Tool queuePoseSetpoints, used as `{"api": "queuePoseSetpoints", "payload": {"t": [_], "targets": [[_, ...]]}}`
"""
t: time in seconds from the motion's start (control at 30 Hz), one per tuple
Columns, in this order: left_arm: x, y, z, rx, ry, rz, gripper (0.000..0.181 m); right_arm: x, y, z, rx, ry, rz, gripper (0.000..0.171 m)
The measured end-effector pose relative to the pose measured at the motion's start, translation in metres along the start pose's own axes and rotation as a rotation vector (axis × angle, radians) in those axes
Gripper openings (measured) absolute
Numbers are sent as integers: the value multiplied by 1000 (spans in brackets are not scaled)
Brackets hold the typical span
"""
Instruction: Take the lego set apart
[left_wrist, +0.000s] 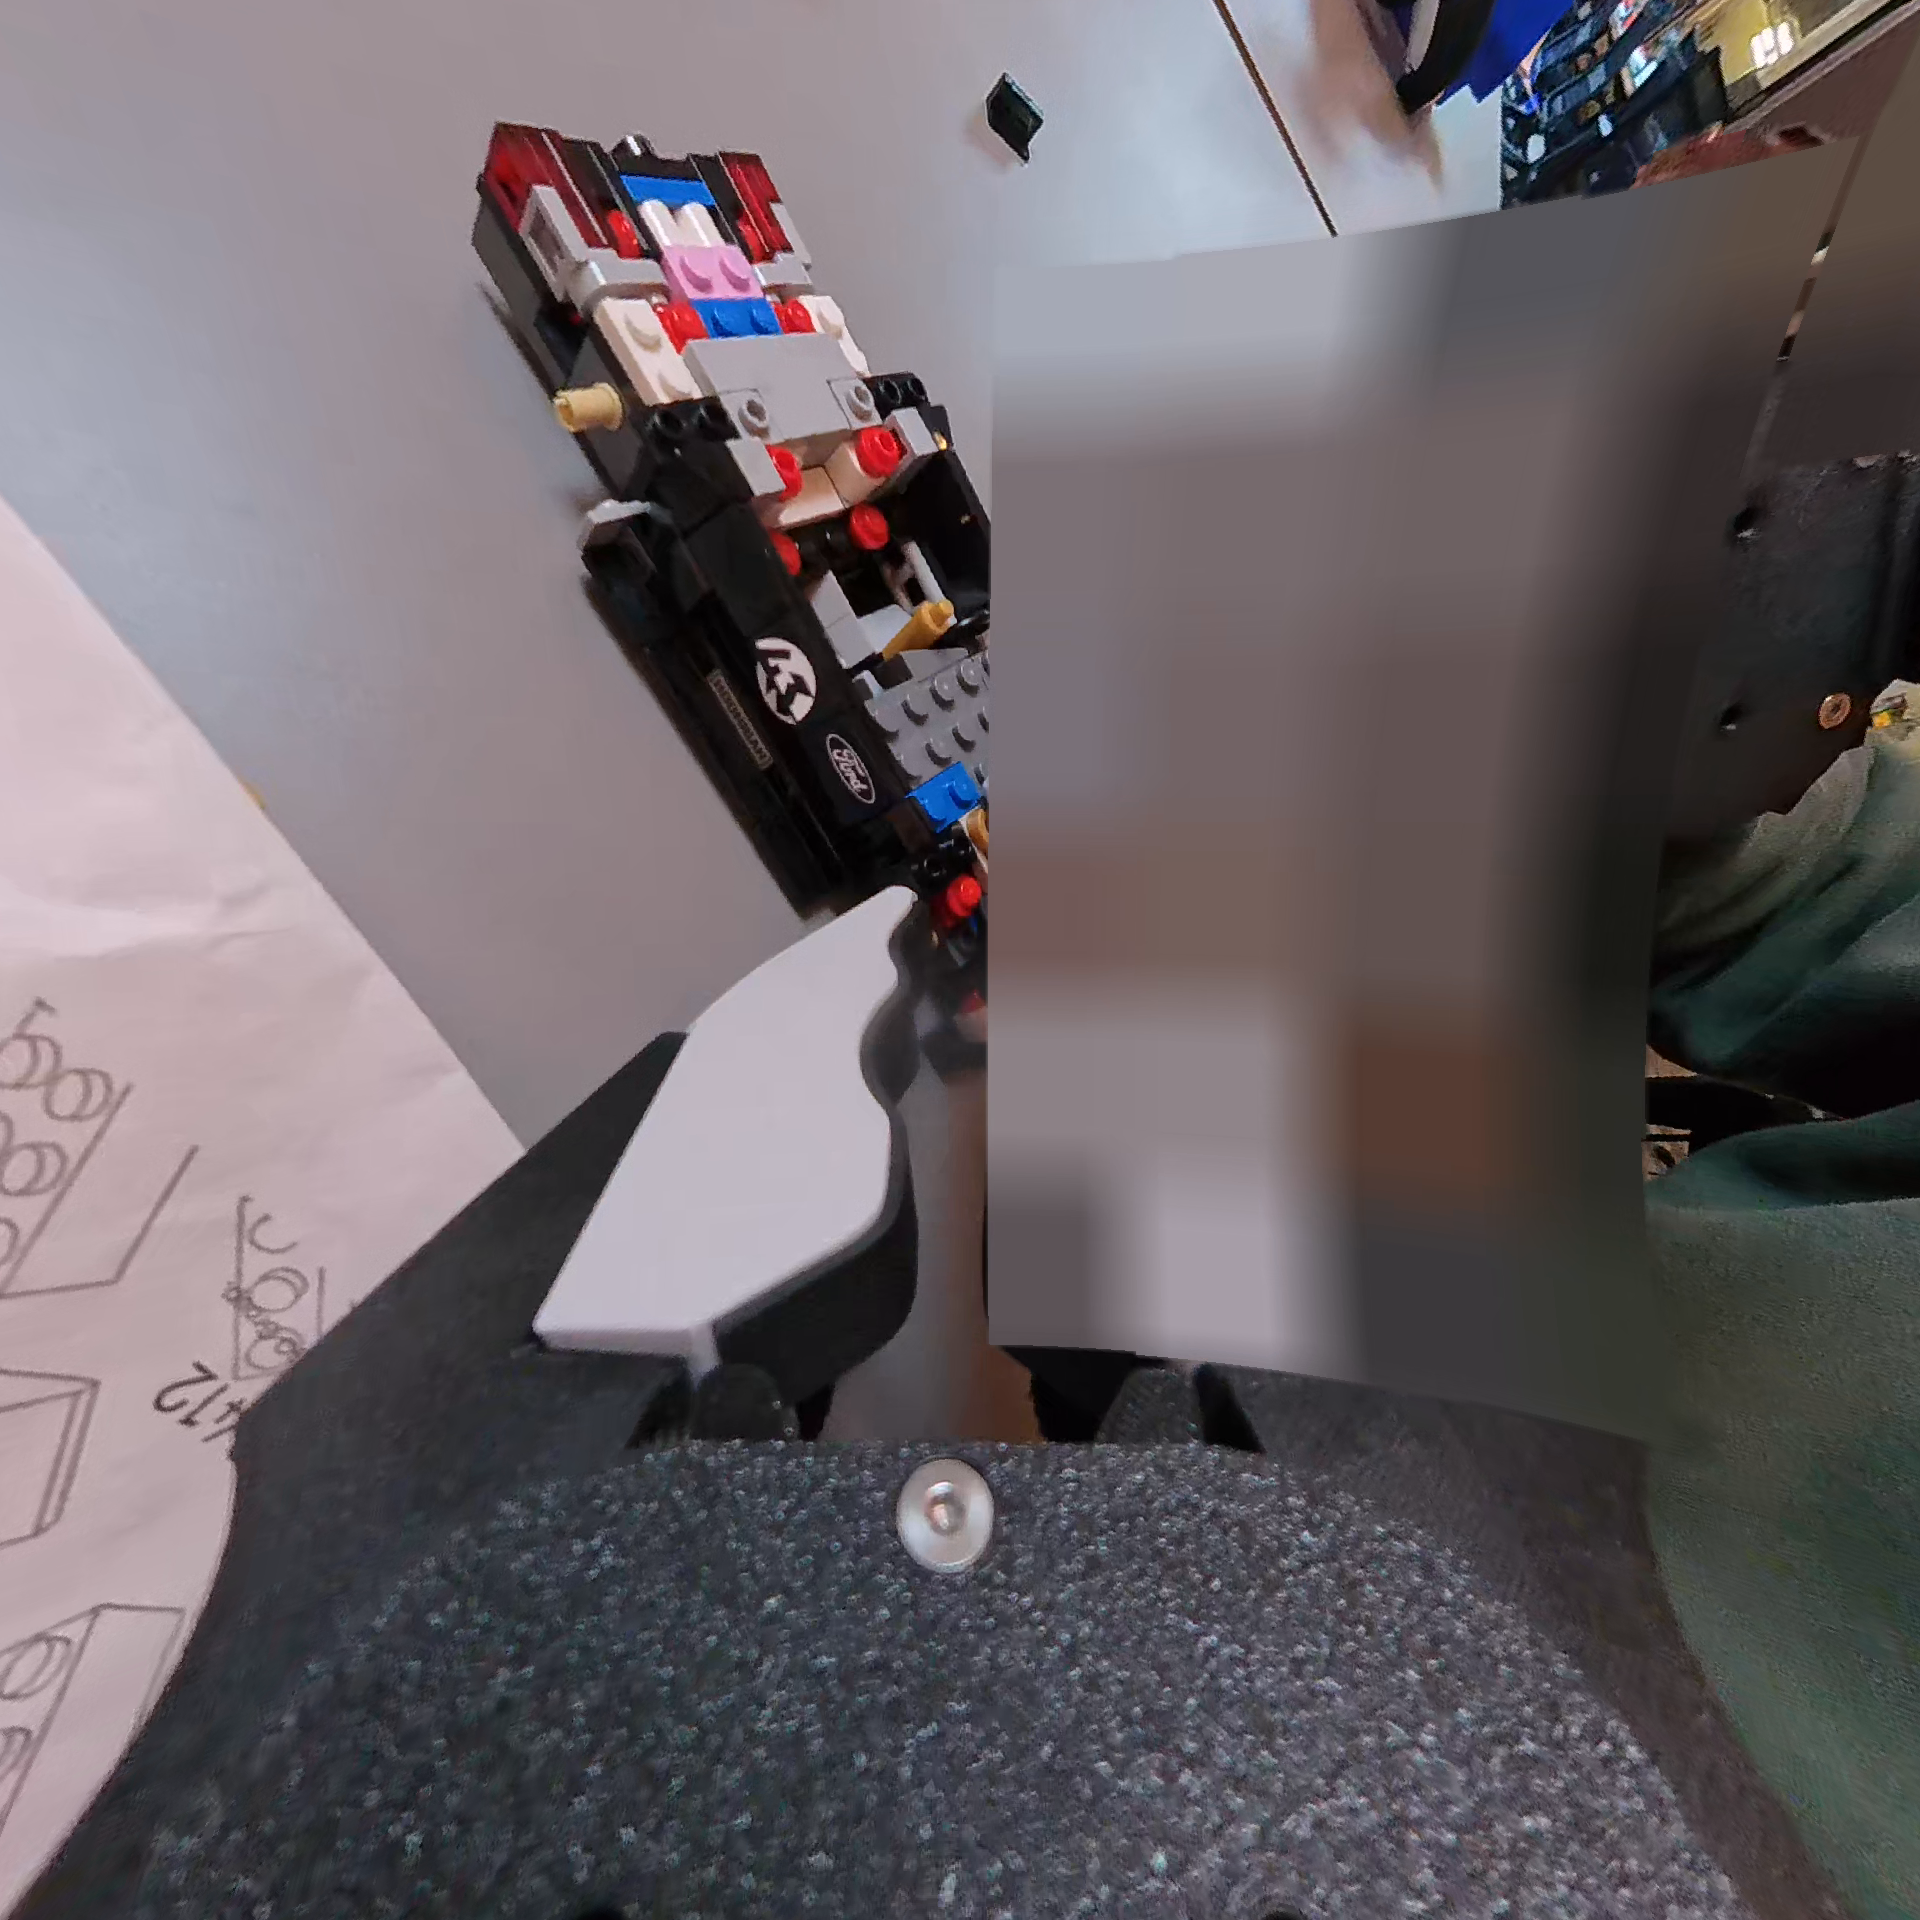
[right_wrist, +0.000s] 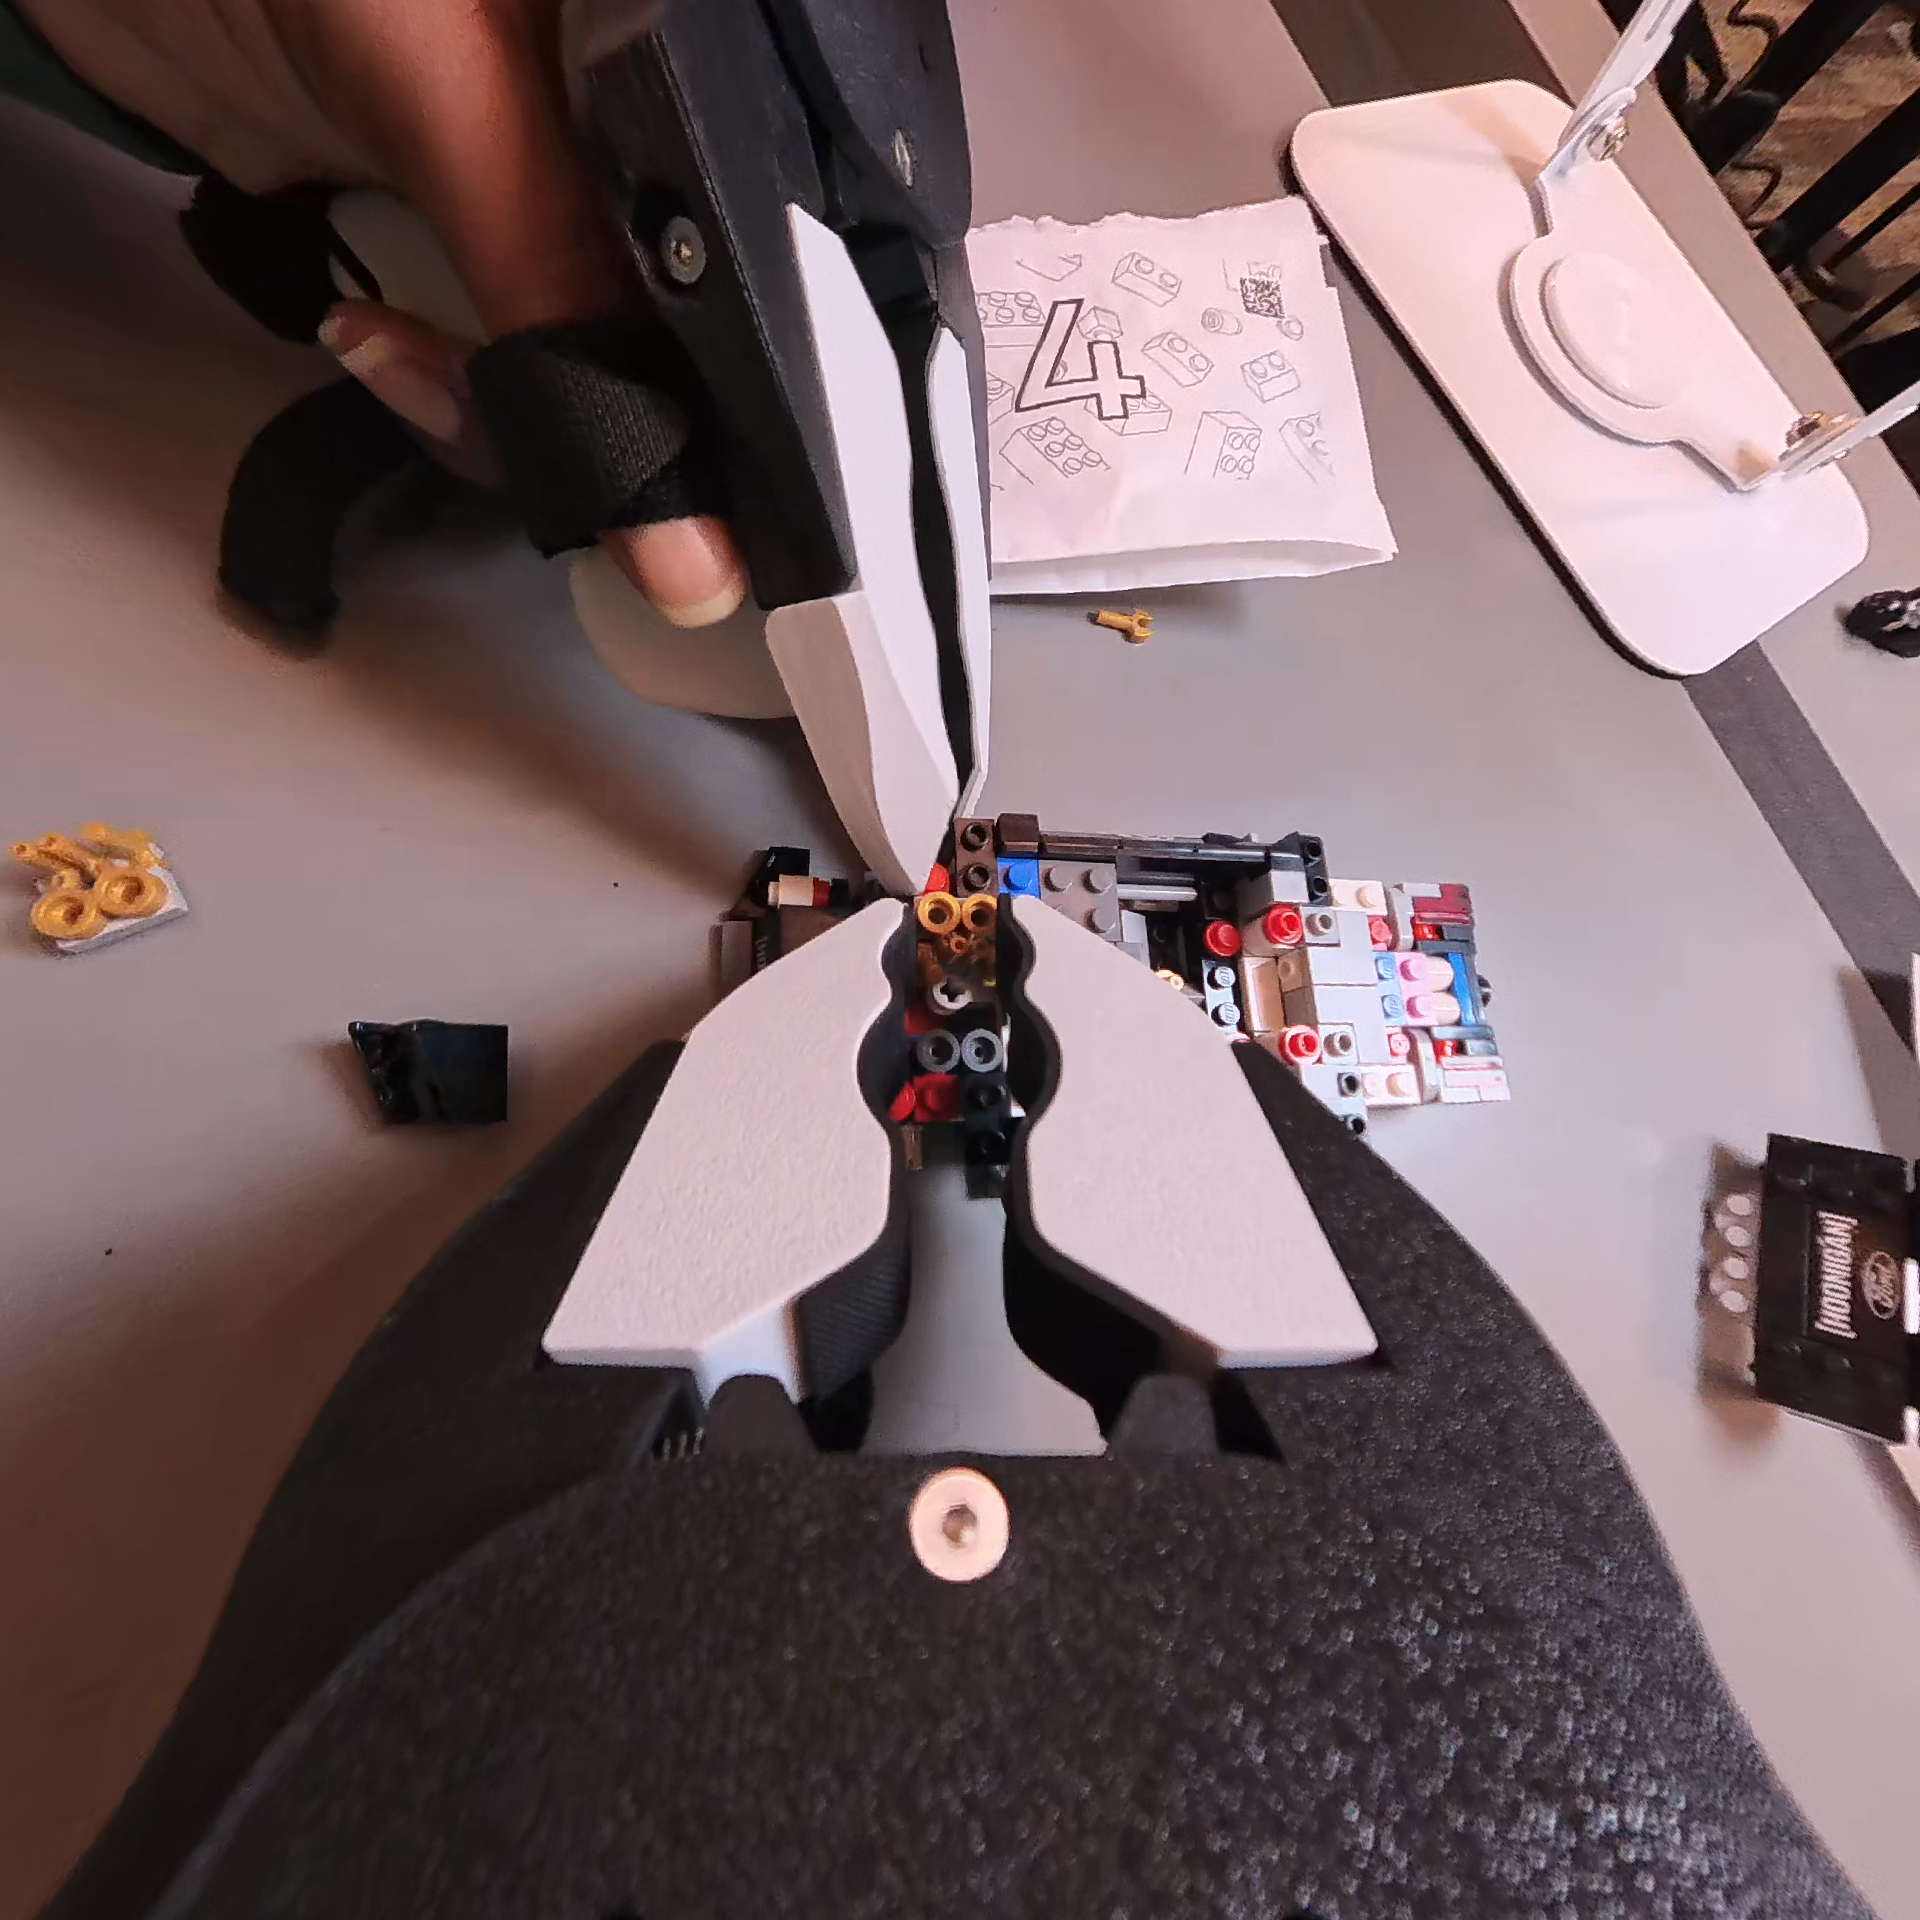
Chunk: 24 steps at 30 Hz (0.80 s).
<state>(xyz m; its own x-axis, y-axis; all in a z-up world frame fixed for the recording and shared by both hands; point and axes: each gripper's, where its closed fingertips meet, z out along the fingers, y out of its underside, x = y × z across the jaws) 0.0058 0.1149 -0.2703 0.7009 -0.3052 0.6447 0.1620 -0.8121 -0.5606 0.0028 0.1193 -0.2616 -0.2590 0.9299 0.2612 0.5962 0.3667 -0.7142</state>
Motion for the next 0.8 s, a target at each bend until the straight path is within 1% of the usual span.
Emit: {"api": "queuePoseSetpoints", "payload": {"t": [0.13,0.27,0.4,0.5,0.57,0.67,0.8], "targets": [[0,1,0,-23,-7,-2,8,0,0,0,27,4,7,13],[1,2,0,-33,-5,-4,8,0,-1,-2,95,-15,96,13],[1,2,0,-37,-1,-10,6,-1,-2,-3,150,-45,169,8],[1,2,0,-42,-4,-12,5,0,-3,-3,155,-40,166,7],[-1,1,-1,-40,-12,-6,0,2,-2,-3,156,-32,173,7],[-3,4,0,-48,-30,6,0,4,0,-4,154,-32,182,8],[2,-1,-3,-17,13,-6,0,7,0,-4,133,-4,145,12]]}}
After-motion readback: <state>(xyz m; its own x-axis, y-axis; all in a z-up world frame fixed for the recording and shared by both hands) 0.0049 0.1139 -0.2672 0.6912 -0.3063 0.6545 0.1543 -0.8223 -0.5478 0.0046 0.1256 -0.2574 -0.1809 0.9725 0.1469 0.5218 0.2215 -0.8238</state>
